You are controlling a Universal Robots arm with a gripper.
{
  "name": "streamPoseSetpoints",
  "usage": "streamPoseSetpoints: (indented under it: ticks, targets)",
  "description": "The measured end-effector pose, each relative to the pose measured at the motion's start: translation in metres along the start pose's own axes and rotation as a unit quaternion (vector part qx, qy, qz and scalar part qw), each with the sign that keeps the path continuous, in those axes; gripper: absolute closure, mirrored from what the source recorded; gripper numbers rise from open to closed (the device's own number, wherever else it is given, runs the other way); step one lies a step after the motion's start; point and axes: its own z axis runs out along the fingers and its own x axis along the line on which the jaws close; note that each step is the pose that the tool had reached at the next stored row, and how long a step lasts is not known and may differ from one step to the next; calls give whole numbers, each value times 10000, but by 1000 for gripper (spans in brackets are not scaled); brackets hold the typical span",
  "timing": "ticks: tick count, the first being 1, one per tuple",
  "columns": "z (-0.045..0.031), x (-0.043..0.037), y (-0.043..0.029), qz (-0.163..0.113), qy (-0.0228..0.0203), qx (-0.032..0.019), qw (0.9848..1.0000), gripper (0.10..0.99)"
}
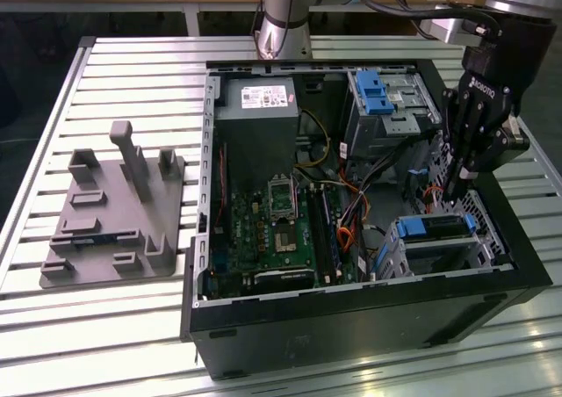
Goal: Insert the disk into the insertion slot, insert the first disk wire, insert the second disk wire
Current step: 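Insert the first disk wire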
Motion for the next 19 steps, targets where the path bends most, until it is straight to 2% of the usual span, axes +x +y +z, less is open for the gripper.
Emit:
streamPoseSetpoints:
  ticks: [6, 10, 12, 19]
  targets:
    - [1, 0, 1, 0, -8, 1, 10000, 922]
    - [-2, 37, 2, -7, -106, -1, 9999, 922]
    - [-4, 67, 4, -12, -184, -3, 9998, 922]
    - [34, 184, 18, -29, -408, -7, 9992, 922]
